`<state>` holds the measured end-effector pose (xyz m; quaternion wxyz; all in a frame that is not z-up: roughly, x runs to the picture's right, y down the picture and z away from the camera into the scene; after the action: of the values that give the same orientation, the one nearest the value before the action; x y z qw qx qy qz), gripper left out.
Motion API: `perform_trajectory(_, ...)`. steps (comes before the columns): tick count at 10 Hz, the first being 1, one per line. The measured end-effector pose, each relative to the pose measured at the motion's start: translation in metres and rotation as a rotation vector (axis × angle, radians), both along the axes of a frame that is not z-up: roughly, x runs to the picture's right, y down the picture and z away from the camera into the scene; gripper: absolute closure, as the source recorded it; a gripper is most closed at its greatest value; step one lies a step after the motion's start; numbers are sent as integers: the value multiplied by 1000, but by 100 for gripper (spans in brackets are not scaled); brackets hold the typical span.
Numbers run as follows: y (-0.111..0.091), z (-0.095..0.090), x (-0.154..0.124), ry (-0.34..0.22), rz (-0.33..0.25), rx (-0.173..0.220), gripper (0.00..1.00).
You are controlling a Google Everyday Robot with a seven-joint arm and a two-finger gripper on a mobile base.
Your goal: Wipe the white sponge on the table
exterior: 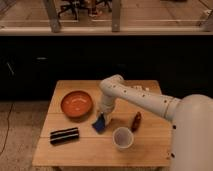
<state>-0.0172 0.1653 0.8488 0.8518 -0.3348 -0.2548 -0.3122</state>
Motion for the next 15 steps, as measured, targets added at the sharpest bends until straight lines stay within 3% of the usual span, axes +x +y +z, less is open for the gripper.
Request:
perform_trajectory(9,-17,23,-29,-21,-27,27,100)
perform_trajectory(15,-38,37,-5,32,-9,49,100)
